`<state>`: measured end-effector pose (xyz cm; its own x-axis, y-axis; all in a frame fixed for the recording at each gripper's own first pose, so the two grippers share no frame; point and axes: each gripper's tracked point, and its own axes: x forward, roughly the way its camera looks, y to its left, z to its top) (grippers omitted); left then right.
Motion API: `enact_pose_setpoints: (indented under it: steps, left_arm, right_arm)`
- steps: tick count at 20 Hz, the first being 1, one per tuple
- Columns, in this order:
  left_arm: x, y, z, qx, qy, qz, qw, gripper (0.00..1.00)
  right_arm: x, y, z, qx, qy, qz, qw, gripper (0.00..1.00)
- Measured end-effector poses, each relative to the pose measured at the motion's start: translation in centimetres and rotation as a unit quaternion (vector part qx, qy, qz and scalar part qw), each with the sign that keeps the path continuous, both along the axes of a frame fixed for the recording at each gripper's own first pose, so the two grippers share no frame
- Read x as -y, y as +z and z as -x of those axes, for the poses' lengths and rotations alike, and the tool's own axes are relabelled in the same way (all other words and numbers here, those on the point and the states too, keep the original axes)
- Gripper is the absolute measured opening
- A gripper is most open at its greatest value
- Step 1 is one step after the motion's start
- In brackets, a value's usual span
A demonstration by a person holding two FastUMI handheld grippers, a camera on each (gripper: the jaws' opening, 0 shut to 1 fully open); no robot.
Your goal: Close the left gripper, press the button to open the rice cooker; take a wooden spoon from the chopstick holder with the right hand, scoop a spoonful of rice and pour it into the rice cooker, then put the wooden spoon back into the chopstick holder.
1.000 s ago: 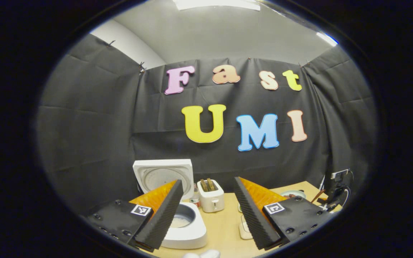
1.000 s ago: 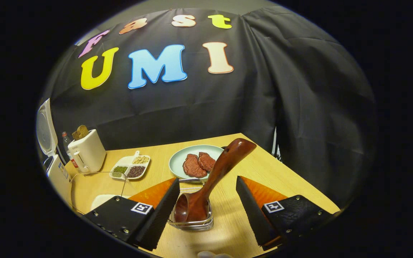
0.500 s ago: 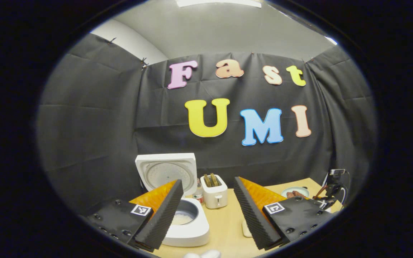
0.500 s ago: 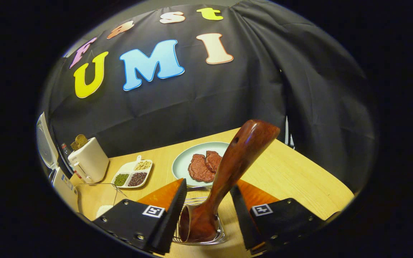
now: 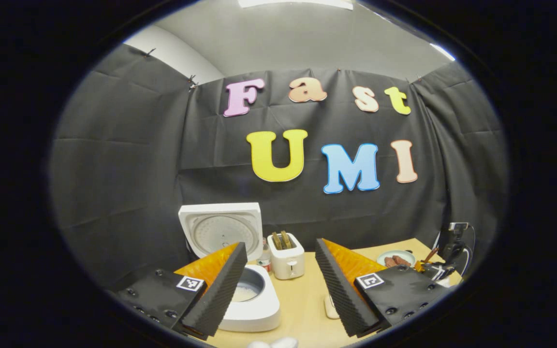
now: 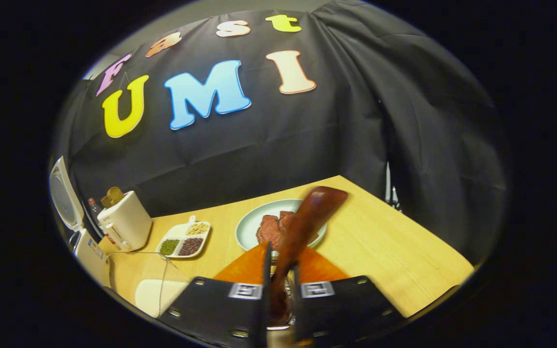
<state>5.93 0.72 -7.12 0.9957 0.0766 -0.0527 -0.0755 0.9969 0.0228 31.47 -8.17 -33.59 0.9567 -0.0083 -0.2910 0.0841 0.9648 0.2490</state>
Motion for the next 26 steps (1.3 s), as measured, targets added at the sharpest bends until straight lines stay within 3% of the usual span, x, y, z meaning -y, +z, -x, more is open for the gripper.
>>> enact_pose_setpoints:
  steps: [1, 9, 16, 20, 22, 26]
  left_arm:
    - [-0.2, -0.1, 0.1, -0.001, 0.001, -0.002, 1.0, 1.0]
    - [-0.8, -0.3, 0.4, -0.003, 0.0, -0.002, 1.0, 0.99]
    - [-2.6, -0.1, 0.9, 0.002, 0.005, -0.008, 1.0, 0.99]
    - [-4.5, -0.3, 1.5, 0.005, 0.012, -0.005, 1.0, 0.96]
    - [-5.7, -0.7, 1.7, 0.005, 0.017, -0.002, 1.0, 1.0]
    - [-8.0, -2.0, 2.3, -0.002, 0.028, 0.005, 1.0, 1.0]
  right_arm:
    - [-0.3, 0.9, 1.8, -0.007, 0.004, 0.0, 1.0, 0.14]
    - [-0.9, 1.7, 2.4, -0.007, 0.018, 0.013, 1.0, 0.13]
    - [-1.7, 8.2, 3.3, 0.039, 0.019, 0.048, 0.998, 0.13]
    - [-5.0, 14.3, 4.3, 0.073, 0.041, 0.066, 0.994, 0.13]
    - [-7.6, 17.0, 5.3, 0.09, 0.058, 0.072, 0.992, 0.13]
    - [-14.0, 18.2, 7.1, 0.092, 0.097, 0.06, 0.989, 0.13]
